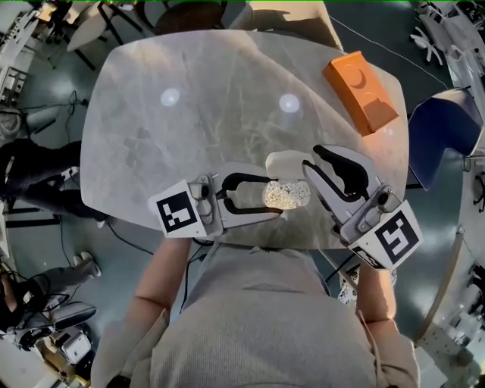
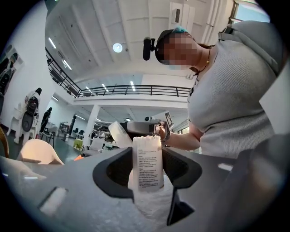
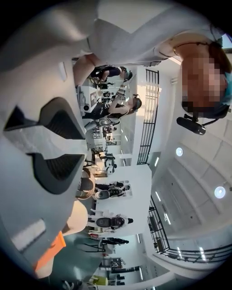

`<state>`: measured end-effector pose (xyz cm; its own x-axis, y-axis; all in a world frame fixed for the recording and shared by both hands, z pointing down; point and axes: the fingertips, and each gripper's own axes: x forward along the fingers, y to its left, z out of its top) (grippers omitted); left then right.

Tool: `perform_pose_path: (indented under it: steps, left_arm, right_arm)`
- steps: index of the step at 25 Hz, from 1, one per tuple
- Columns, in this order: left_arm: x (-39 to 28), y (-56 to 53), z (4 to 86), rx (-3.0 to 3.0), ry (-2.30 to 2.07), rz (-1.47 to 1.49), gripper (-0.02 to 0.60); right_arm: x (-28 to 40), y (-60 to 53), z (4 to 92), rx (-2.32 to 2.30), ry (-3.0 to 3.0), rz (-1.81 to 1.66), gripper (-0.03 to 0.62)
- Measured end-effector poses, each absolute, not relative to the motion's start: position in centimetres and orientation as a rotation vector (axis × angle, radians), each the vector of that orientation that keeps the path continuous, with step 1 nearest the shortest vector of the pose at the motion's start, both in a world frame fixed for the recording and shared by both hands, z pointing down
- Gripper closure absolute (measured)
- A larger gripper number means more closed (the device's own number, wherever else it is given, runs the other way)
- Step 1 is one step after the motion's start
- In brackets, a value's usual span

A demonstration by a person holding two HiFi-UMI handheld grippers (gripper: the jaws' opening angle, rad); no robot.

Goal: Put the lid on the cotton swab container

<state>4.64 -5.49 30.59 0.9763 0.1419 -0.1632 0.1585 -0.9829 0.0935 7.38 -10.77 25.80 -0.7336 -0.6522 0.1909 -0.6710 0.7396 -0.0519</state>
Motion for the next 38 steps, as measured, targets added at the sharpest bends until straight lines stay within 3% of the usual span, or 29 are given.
perform_pose_path:
  steps: [5,18,27,38]
  left_arm:
    - [5.0,-4.8,29.9,2.992,0.313,-0.277,0.383]
    - [5.0,-4.2,29.6,2.976,0.379,-0.283,0.383]
    - [4.4,-5.4,29.0,2.962,0.321,-0.346,0.383]
    - [4.3,-5.5,28.8,2.975,0.303,-0.330,0.383]
  right_arm:
    - [6.6,-10.3,26.1,0.904,-2.785,0.180,0.477]
    - [4.7,-10.1,25.6,0.542,-2.879,0.267,0.479]
    - [3.4,-9.6,23.8,0.518,-2.892,0.282,0.502]
    - [3.0,-8.0,23.3,0.478,-2.888,0.270,0.485]
